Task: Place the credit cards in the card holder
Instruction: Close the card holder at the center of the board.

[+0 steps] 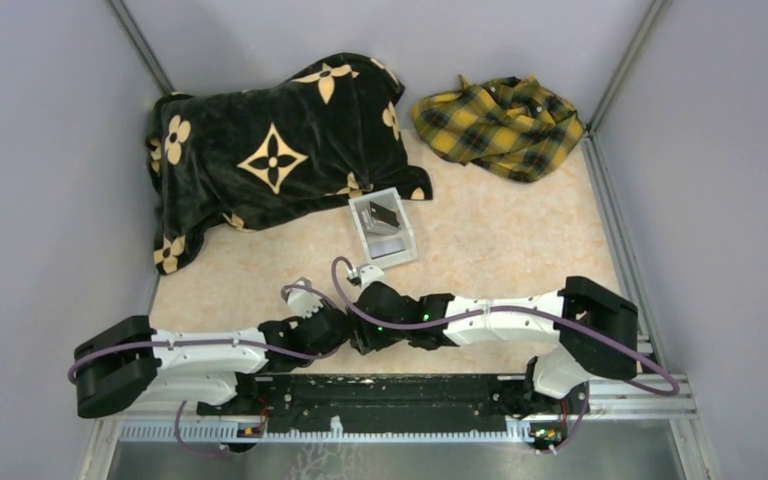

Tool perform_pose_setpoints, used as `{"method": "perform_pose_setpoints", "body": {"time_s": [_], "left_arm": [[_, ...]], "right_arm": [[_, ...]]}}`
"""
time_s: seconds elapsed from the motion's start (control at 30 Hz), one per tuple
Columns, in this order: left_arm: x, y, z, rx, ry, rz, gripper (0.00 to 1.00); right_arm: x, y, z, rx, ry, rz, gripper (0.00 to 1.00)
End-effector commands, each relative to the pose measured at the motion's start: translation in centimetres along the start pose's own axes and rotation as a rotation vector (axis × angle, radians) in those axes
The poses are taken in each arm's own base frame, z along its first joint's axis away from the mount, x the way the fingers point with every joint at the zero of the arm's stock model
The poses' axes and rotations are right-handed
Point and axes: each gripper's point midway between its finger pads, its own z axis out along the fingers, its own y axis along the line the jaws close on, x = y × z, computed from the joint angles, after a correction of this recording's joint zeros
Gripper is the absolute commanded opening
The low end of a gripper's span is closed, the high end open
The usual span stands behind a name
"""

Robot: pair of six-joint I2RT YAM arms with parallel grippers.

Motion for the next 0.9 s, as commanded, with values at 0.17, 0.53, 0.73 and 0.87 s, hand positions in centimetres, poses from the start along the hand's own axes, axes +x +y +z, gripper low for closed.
{"method": "perform_pose_setpoints", "body": {"time_s": [0.17,0.53,0.73,0.87], "left_arm": [[-2.1,3.6,-1.1,-0.132,-0.075,0.015,0.24],[-4.5,0.6,-2.8,-0.081,-0.136,0.072,0.25],[-5.3,-4.6,-3.5,0.005,-0.149,0.201,0.44],[-5.3,-8.5,-3.7,0.053,-0.143,0.304,0.52]], "right_arm": [[-4.0,5.4,-3.9,-0.148,-0.121,-0.029,0.44],[-6.5,0.5,-8.1,0.003,-0.254,0.003,0.6],[-7.3,-4.8,-8.6,0.077,-0.295,0.09,0.75],[-7.3,-7.4,-7.8,0.058,-0.29,0.153,0.76]]}}
